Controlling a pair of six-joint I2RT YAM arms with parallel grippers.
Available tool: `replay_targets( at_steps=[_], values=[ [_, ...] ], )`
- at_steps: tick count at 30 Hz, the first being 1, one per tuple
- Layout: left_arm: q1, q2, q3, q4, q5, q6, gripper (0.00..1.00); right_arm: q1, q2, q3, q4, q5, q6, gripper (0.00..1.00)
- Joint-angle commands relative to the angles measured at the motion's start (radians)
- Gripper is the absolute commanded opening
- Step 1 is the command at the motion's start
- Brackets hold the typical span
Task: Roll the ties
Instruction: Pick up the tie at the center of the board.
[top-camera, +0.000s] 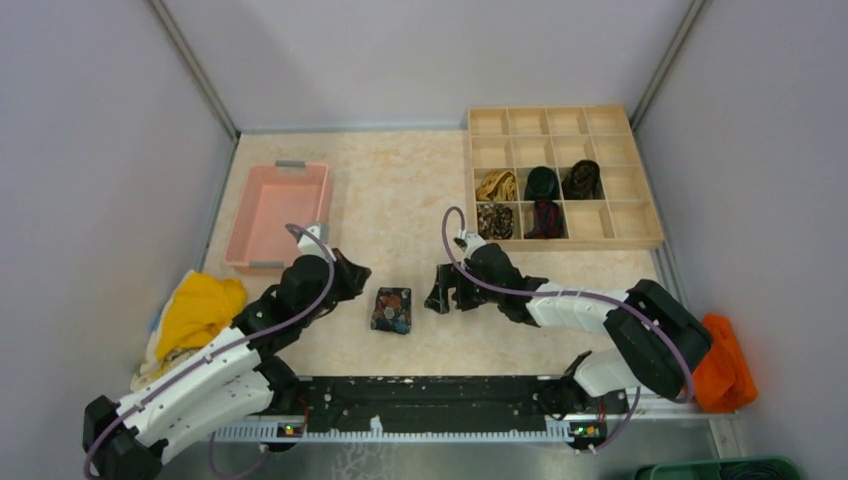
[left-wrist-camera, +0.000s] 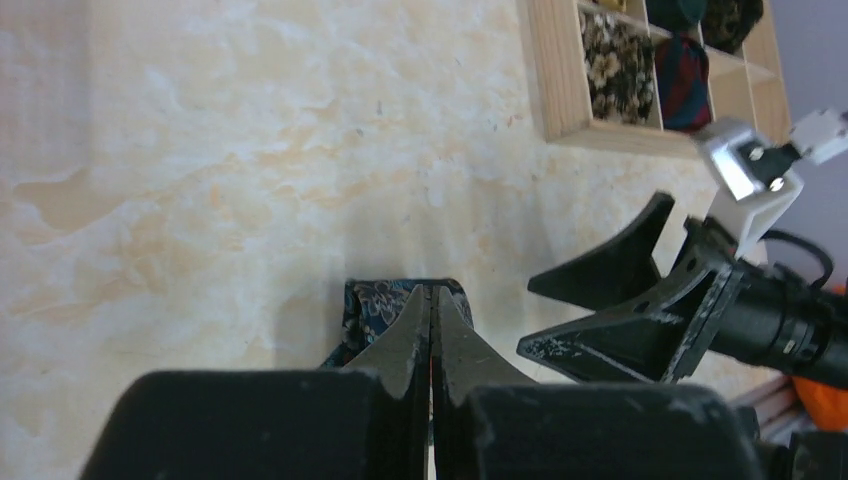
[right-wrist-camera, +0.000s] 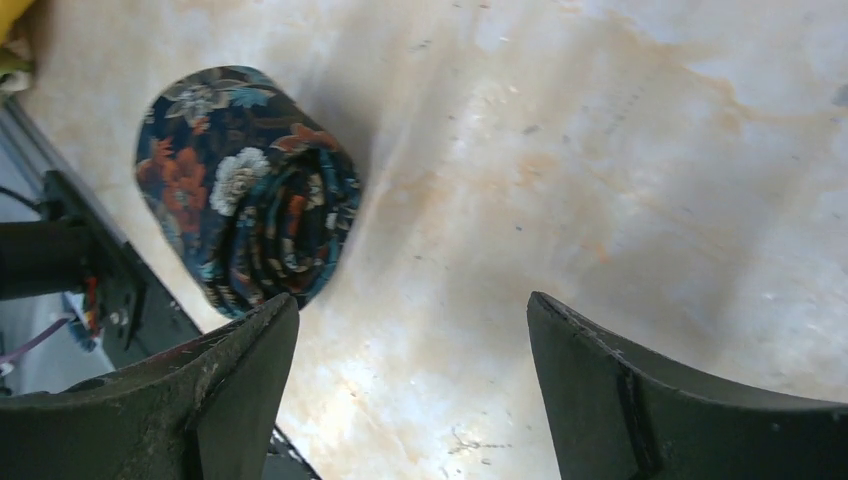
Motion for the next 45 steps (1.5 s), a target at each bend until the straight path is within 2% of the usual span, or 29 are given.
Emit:
replay_targets(
  at_steps=[1,6,11,18,23,28,36,45],
  values=[
    [-0.006,0.05,-0.07,0.065,0.162,0.029,0.0,-0.009,0.021,0.05,0.138,-0.108,0.008,0.84],
    [-0.007,0.089,-0.143,0.204,0.296,0.001,0.0,-0.009,0.039,0.045,0.203,-0.153,0.051,0.84],
    [-0.007,0.134,-0.159,0.234,0.294,0.012,0.0,-0.01,0.072,0.013,0.306,-0.216,0.118,0.84],
    [-0.006,0.208,-0.198,0.359,0.297,0.021,0.0,-0.006,0.14,-0.076,0.531,-0.31,0.262,0.84],
    [-0.006,0.263,-0.209,0.359,0.274,0.027,0.0,0.018,0.116,-0.126,0.522,-0.29,0.286,0.84],
    [-0.006,0.297,-0.229,0.359,0.259,0.014,0.0,0.127,0.093,-0.142,0.522,-0.238,0.334,0.84],
    [-0.006,0.179,-0.269,0.248,0.192,0.003,0.0,0.209,0.176,-0.148,0.603,-0.219,0.421,0.83],
    [-0.006,0.049,-0.351,0.19,0.194,-0.029,0.0,0.257,0.312,-0.096,0.657,-0.179,0.476,0.82]
  ],
)
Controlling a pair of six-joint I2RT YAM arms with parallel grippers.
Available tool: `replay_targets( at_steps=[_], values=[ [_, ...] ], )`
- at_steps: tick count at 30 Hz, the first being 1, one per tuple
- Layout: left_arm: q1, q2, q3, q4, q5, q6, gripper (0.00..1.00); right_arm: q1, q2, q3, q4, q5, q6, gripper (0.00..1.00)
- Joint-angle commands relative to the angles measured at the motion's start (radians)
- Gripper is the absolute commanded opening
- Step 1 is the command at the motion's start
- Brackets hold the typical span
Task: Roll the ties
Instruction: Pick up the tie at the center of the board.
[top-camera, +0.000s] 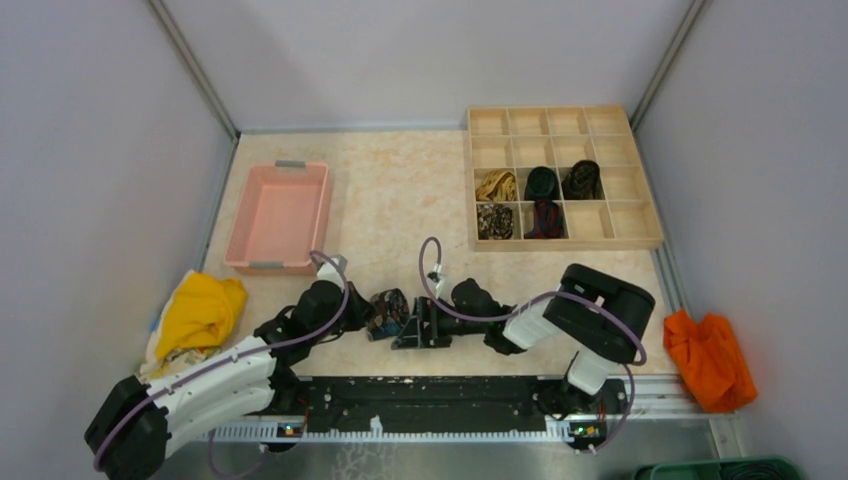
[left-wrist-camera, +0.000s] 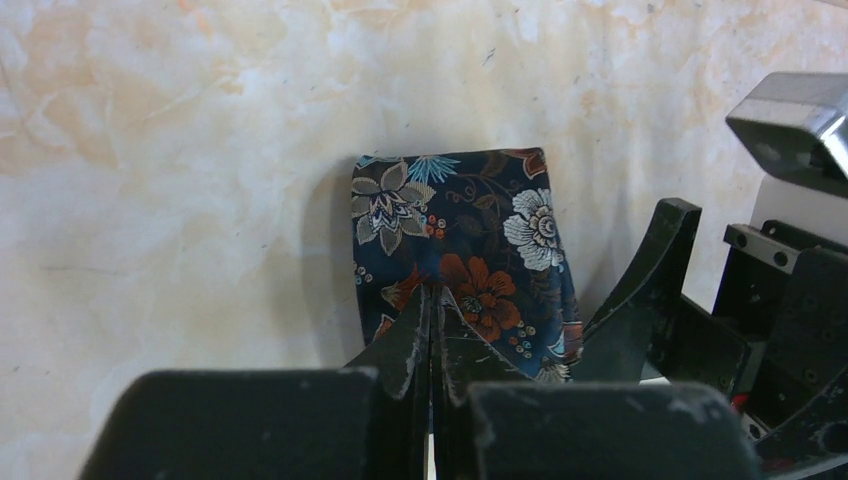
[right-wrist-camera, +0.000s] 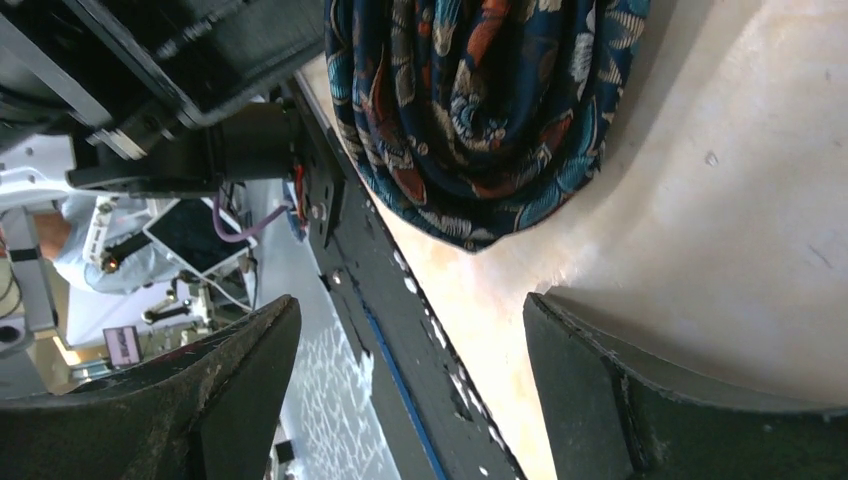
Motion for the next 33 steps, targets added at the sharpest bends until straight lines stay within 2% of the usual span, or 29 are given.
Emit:
replay_targets(
  at_steps=[1,7,13,25,27,33],
  values=[
    [-0.004,-0.045,-0.062,-0.06,-0.001,-0.024,0.0,0.016,0.071,0.034,0.075,0.048,0.039,0.82],
    [-0.004,-0.09,-0.1,-0.063,0.007,-0.035,0.0,0.015,0.142,0.055,0.114,0.088,0.08,0.82],
    [-0.004,-0.114,-0.105,-0.073,0.012,-0.027,0.0,0.015,0.112,0.11,-0.091,0.221,0.014,0.82],
    [-0.004,-0.12,-0.104,-0.067,0.005,-0.018,0.0,0.009,0.153,0.198,-0.237,0.341,-0.093,0.81],
    [-0.004,-0.133,-0.085,-0.101,-0.014,-0.024,0.0,0.009,0.15,0.2,-0.249,0.342,-0.103,0.81],
    [-0.004,-0.234,0.07,-0.348,-0.107,-0.103,0.0,0.007,0.151,0.202,-0.267,0.345,-0.12,0.81]
  ],
)
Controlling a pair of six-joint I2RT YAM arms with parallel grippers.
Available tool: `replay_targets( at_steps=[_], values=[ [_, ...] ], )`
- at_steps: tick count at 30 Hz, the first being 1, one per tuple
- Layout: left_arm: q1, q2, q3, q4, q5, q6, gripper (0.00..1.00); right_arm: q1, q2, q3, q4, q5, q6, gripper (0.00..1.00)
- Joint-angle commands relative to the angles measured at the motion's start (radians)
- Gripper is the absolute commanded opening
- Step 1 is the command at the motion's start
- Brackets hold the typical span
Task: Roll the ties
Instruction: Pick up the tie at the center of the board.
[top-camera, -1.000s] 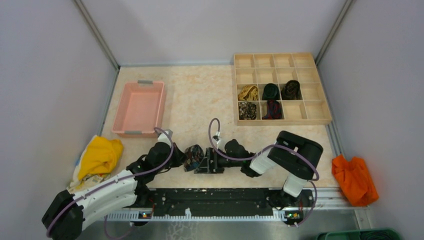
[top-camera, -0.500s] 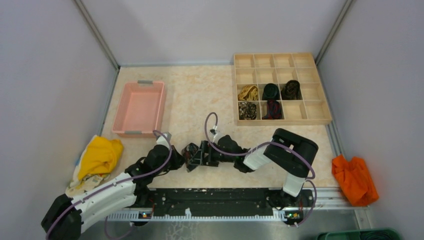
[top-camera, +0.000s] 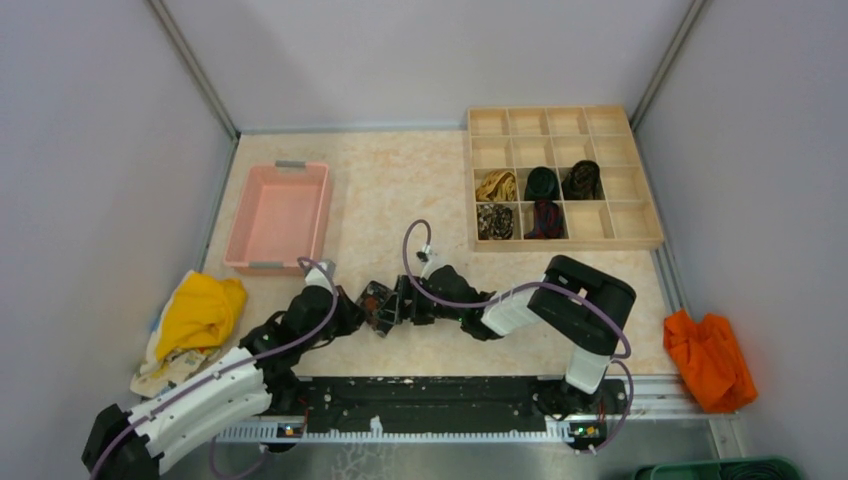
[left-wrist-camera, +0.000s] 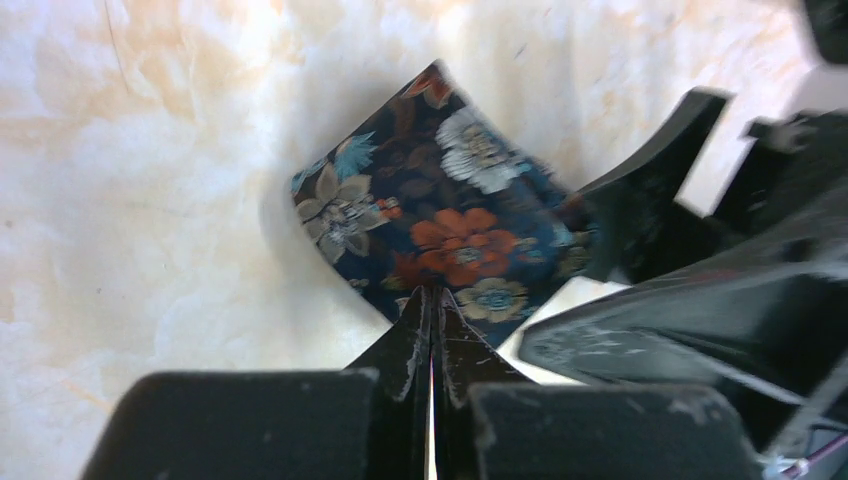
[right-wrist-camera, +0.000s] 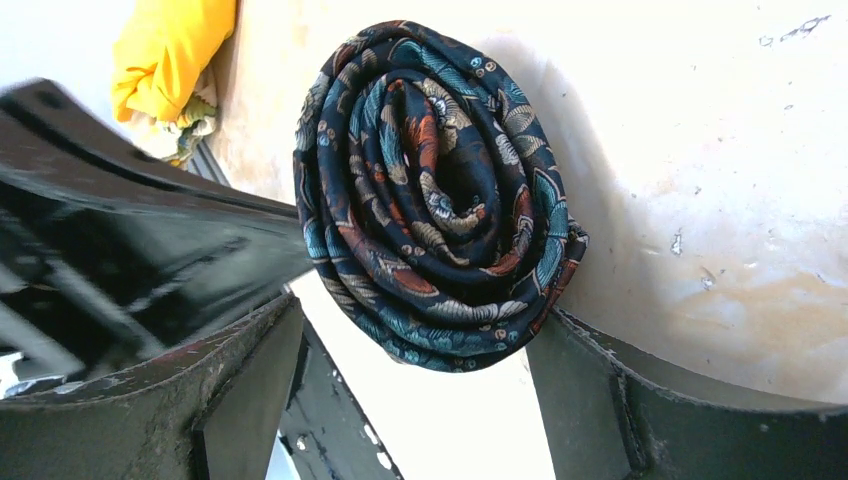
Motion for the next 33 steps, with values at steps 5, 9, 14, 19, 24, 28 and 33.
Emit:
replay_targets(
  at_steps=[5,9,14,19,24,28,33],
  values=[
    [-0.004,-0.058,0.229,-0.428,-0.173,-0.158,0.0,-0.005,0.041,-0.005,-0.17,0.063,-0.08,0.8],
    [-0.004,-0.001,0.27,-0.555,-0.225,-0.217,0.0,-0.007,0.046,-0.011,-0.157,0.06,-0.084,0.8],
    [-0.004,0.072,0.204,-0.326,-0.232,-0.175,0.0,-0.008,0.059,-0.018,-0.133,0.048,-0.085,0.8],
    [-0.004,0.107,0.172,-0.086,-0.316,-0.081,0.0,-0.009,0.061,-0.016,-0.129,0.031,-0.097,0.8],
    [-0.002,0.203,0.267,-0.118,-0.482,-0.061,0.0,-0.009,0.069,-0.017,-0.121,0.017,-0.101,0.8],
    [0.009,0.323,0.293,0.01,-0.509,0.012,0.0,-0.009,0.082,-0.026,-0.099,0.005,-0.099,0.8],
    [0.022,0.541,0.313,0.159,-0.452,0.036,0.0,-0.011,0.091,-0.025,-0.091,0.0,-0.101,0.8]
  ],
)
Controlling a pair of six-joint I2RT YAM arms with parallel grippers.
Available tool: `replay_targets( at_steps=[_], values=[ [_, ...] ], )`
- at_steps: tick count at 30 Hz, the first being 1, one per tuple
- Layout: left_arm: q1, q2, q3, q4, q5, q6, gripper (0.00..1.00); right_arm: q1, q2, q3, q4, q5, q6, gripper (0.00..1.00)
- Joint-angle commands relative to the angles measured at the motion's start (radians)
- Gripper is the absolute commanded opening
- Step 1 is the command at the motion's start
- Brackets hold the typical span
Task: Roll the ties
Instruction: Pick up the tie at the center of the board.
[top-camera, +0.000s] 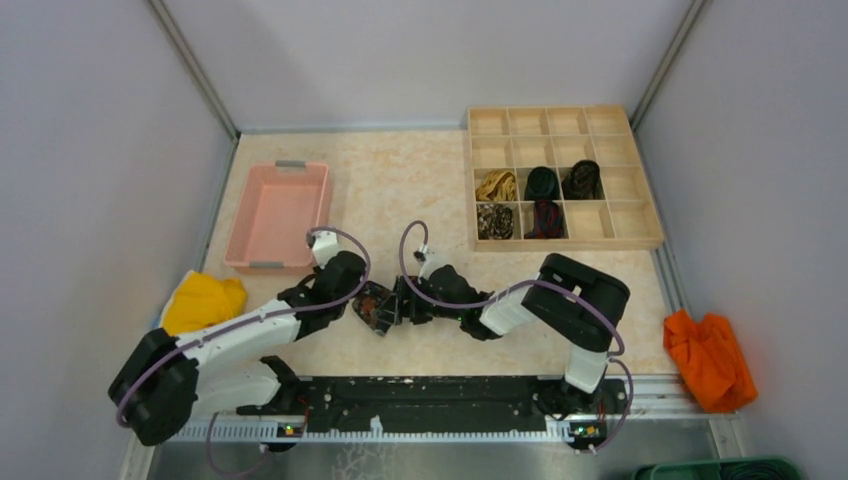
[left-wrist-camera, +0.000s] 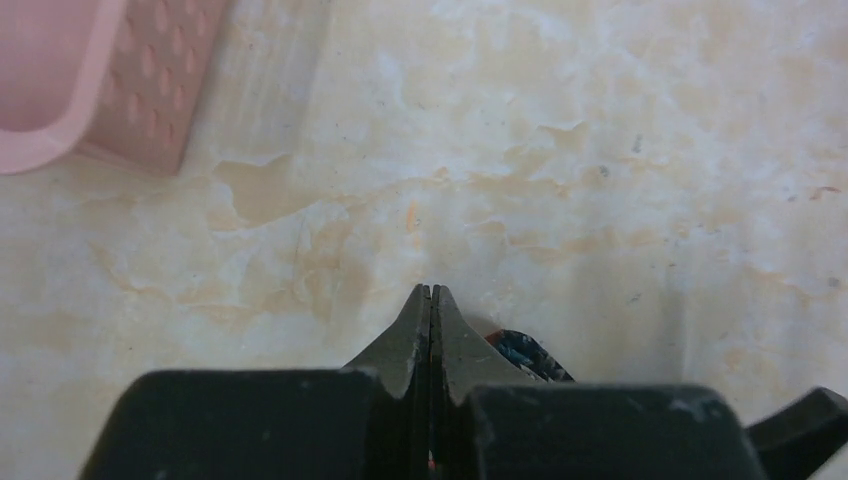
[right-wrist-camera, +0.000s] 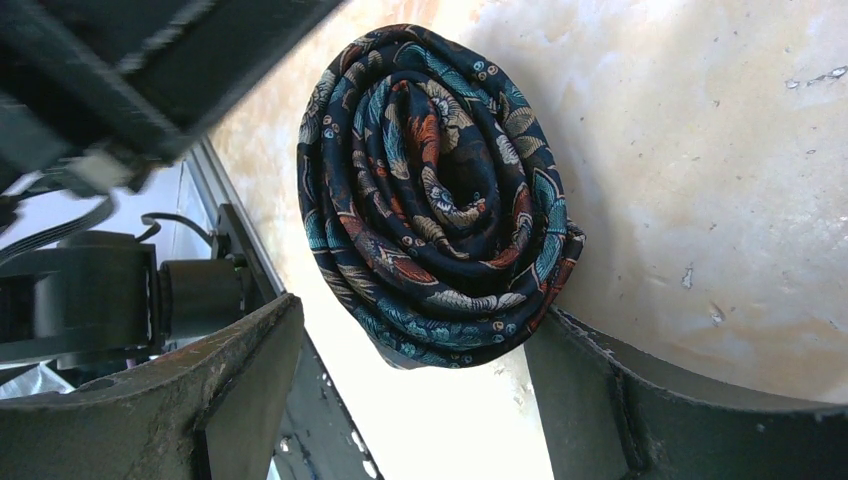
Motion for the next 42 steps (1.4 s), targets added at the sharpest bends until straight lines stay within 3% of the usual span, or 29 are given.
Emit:
replay_targets(
  at_steps=[1,5,11,32,42],
  values=[
    [0.01,0.173,0.051,0.107,0.008,0.014,0.0,-0.007,0.059,-0.026,-0.149,0.014,-0.044,0.8],
    [0.01,0.299,0.093,0.111,0.048,0.017,0.0,-0.008,0.051,-0.025,-0.163,0.023,-0.058,0.8],
    [0.01,0.342,0.098,0.209,0.143,0.063,0.0,-0.011,0.057,-0.029,-0.164,0.03,-0.076,0.8],
    [0.007,0.271,-0.063,0.212,0.243,0.026,0.0,-0.092,0.102,-0.008,-0.096,-0.041,-0.146,0.78],
    [0.006,0.269,-0.063,0.232,0.189,0.06,0.0,-0.092,0.125,0.018,-0.131,-0.044,-0.188,0.75]
  ],
)
